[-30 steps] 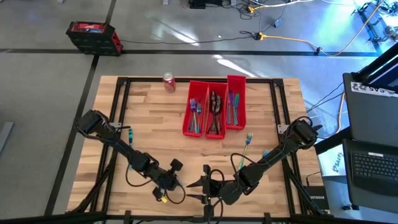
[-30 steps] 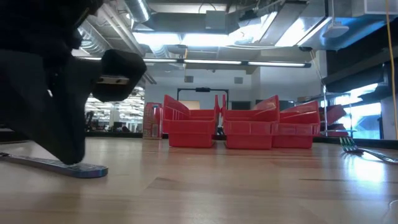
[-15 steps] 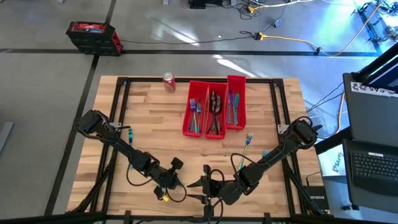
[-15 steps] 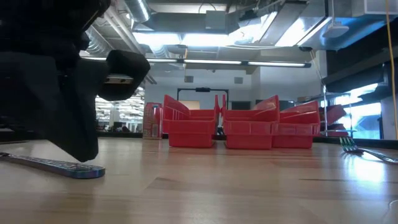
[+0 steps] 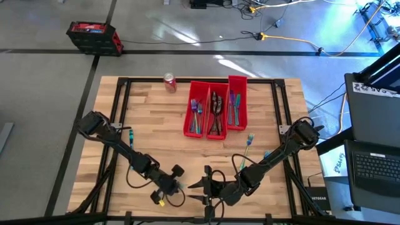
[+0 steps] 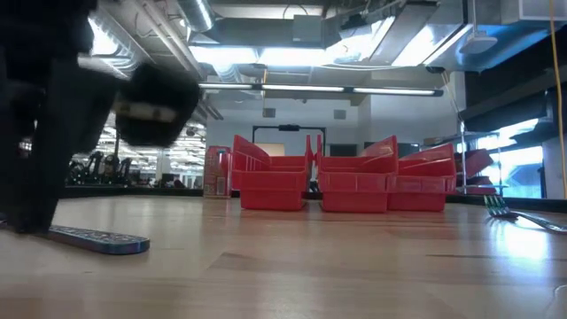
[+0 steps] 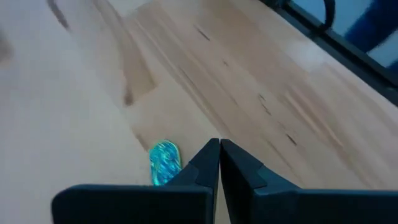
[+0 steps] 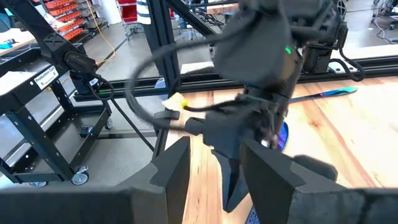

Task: Sort silverware
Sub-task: Put the right purple table knife into the right red bin

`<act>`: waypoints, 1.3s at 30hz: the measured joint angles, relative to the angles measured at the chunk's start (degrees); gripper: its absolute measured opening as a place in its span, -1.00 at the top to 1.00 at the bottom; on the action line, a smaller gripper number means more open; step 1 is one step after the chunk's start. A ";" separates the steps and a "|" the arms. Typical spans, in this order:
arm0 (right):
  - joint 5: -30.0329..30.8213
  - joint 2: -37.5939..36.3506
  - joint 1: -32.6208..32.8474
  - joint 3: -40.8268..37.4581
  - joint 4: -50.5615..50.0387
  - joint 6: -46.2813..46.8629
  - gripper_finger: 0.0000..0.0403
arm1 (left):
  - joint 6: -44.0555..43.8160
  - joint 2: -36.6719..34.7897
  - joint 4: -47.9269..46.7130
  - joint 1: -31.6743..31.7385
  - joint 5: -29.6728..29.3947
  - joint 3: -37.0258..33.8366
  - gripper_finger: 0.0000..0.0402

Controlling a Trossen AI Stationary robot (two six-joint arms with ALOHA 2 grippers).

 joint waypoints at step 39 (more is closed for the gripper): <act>0.00 0.00 -0.02 0.00 -1.49 1.49 0.37 | -5.71 -4.55 -1.63 -2.85 -31.80 0.07 1.00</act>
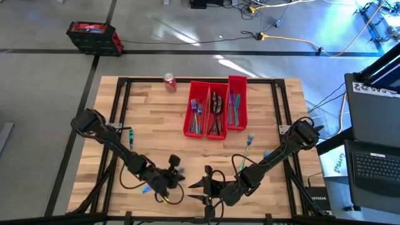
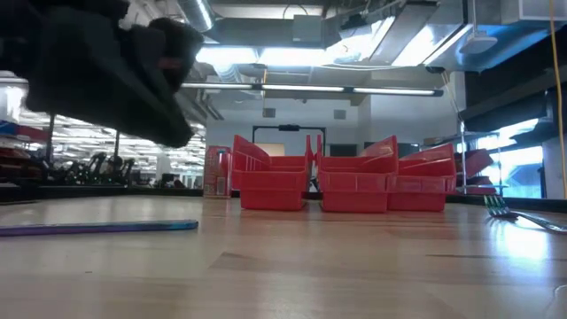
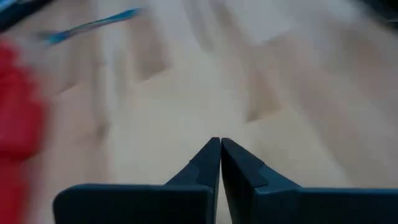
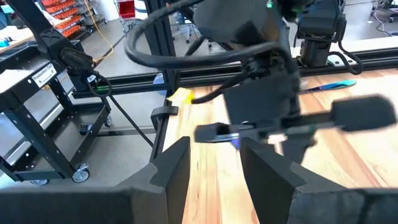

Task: Sort silverware
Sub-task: Put the right purple table knife into the right red bin

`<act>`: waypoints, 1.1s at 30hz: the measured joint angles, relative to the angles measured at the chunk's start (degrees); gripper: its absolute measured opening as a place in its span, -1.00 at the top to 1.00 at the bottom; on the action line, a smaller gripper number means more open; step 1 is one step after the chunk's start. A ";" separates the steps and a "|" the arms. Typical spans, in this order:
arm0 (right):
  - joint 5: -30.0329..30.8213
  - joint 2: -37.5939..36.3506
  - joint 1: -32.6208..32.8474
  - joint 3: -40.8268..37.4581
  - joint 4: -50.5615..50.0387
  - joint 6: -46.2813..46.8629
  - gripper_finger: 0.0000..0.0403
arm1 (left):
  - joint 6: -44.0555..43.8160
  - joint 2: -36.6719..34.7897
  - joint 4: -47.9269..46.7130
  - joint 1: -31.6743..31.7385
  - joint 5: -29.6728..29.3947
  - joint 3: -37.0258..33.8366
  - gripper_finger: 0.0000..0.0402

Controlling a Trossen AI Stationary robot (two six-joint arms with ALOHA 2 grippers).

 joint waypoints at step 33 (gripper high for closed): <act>-15.10 1.64 -13.31 0.04 -0.44 -16.44 -0.12 | -77.25 -2.90 -31.63 -33.47 -11.27 0.83 1.00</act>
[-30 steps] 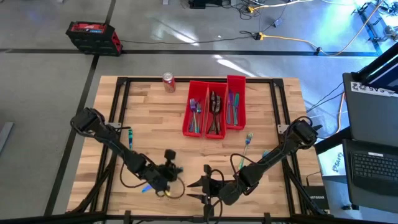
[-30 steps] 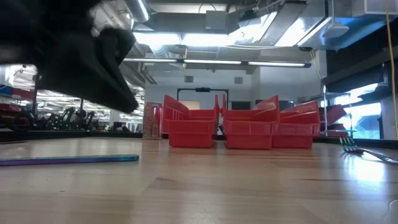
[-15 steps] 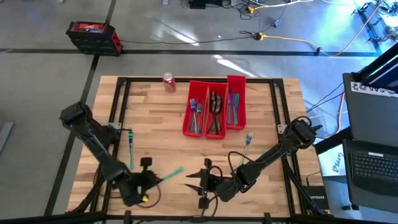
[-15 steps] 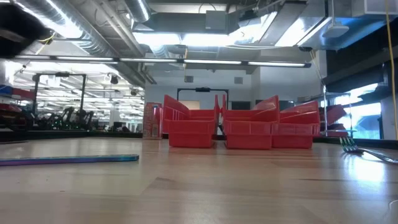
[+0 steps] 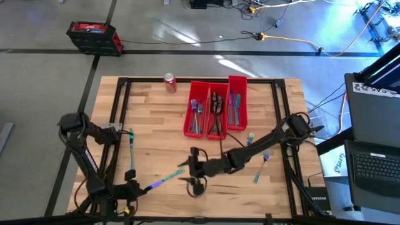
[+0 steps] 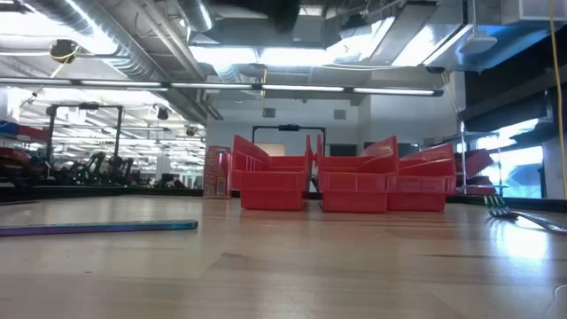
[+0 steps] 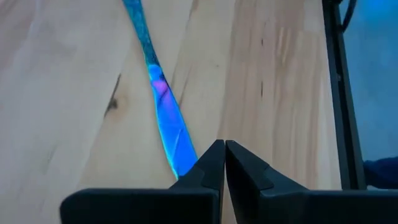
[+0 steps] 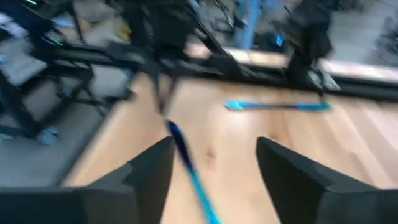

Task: Sort silverware
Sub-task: Put the right purple table knife into the right red bin

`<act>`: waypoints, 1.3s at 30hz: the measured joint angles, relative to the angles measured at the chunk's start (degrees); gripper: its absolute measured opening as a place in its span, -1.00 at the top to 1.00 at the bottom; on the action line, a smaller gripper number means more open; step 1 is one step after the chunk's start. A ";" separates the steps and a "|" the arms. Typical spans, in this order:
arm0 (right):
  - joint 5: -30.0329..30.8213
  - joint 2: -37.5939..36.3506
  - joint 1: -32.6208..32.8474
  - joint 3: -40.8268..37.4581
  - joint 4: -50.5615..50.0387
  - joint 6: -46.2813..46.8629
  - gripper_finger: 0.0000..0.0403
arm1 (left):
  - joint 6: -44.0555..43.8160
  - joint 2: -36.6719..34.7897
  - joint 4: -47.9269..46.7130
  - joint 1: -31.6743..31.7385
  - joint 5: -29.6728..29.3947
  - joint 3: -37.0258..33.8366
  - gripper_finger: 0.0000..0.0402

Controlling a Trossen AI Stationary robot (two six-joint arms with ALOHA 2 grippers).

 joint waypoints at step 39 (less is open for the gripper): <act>-17.38 16.90 -7.34 8.20 -5.59 0.35 -0.44 | -14.39 6.36 -2.45 0.43 -3.19 -0.02 1.00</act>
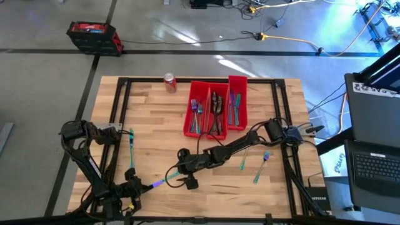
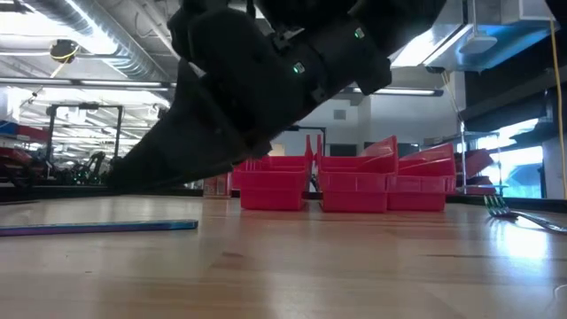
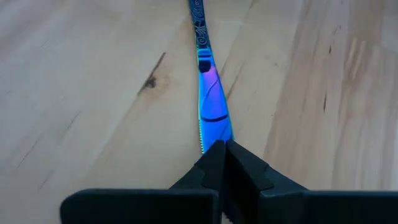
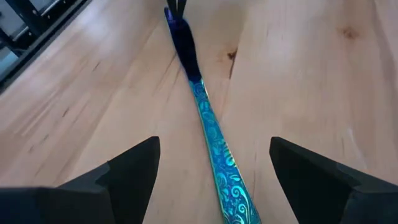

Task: Sort silverware
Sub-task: Put the right purple table knife into the right red bin

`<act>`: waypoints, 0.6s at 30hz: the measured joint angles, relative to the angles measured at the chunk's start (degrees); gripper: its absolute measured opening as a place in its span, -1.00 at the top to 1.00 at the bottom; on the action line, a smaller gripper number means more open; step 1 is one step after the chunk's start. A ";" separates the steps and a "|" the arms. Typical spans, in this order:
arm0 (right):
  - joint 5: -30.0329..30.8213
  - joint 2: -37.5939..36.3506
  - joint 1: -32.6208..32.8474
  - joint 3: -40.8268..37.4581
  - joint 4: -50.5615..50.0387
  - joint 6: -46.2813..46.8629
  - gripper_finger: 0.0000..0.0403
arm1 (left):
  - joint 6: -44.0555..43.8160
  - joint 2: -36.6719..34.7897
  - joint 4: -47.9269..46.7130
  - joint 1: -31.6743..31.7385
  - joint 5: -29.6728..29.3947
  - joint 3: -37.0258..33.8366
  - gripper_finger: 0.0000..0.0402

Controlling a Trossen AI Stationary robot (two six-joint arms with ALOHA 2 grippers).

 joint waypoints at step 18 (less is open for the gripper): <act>-2.36 5.39 -0.84 -0.04 9.57 2.10 -0.44 | -2.17 -0.02 -0.22 0.24 -0.07 0.00 1.00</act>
